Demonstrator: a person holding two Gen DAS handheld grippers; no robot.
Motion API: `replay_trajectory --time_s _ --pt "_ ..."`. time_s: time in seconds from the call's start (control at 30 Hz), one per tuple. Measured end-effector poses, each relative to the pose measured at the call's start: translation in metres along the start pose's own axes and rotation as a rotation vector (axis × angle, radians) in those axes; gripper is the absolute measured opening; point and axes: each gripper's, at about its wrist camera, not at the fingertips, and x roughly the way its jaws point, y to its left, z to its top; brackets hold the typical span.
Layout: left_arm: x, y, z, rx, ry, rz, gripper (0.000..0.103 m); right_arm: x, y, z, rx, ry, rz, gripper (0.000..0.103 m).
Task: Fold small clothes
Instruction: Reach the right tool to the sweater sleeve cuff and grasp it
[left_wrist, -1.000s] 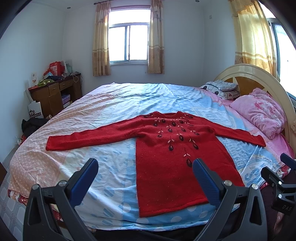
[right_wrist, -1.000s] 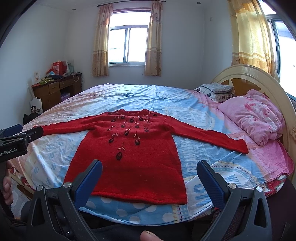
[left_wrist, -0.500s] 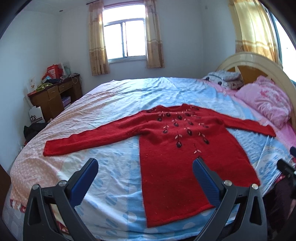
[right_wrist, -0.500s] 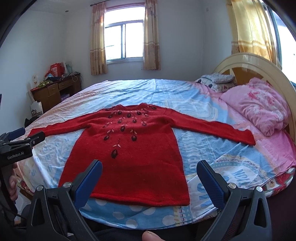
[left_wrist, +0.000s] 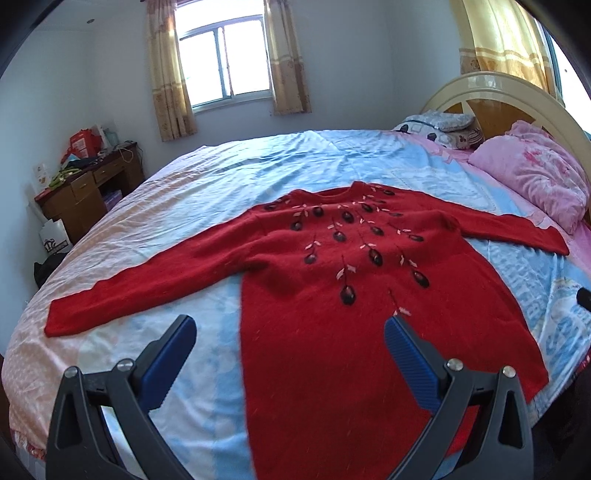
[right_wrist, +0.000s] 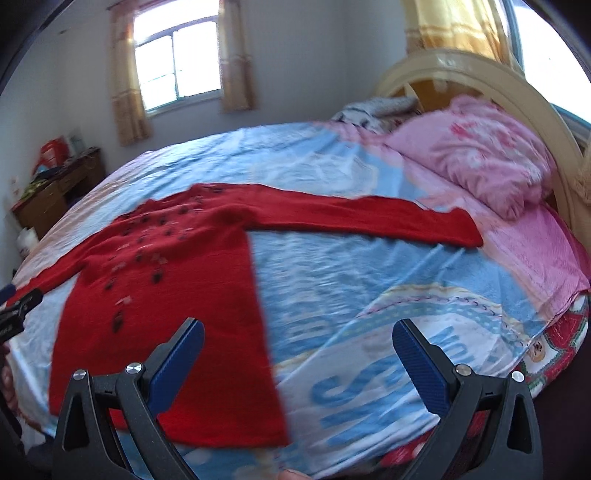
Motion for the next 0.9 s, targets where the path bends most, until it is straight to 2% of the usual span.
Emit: replay_trajectory --time_s 0.13,0.27,0.4,0.47,0.57,0.77,0.9 --pt "0.021 -0.009 0.006 0.014 -0.006 0.021 0.103 0.028 -0.042 0.020 0.067 0.019 -0.062 0.101" --pt "0.039 -0.012 0.010 0.014 -0.021 0.062 0.103 0.060 -0.096 0.040 0.165 0.062 -0.129 0.090" --pt "0.053 -0.010 0.011 0.019 -0.010 0.088 0.103 0.086 -0.158 0.059 0.301 0.083 -0.195 0.089" --pt "0.056 -0.008 0.010 0.023 -0.005 0.100 0.103 0.098 -0.188 0.067 0.361 0.090 -0.235 0.083" --pt "0.063 -0.006 0.009 0.018 0.015 0.102 0.103 0.113 -0.216 0.074 0.429 0.104 -0.256 0.080" --pt "0.072 -0.001 0.012 0.022 0.016 0.139 0.103 0.151 -0.246 0.089 0.460 0.157 -0.260 0.066" --pt "0.077 0.002 0.012 0.015 0.022 0.146 0.103 0.173 -0.252 0.096 0.470 0.185 -0.224 0.063"
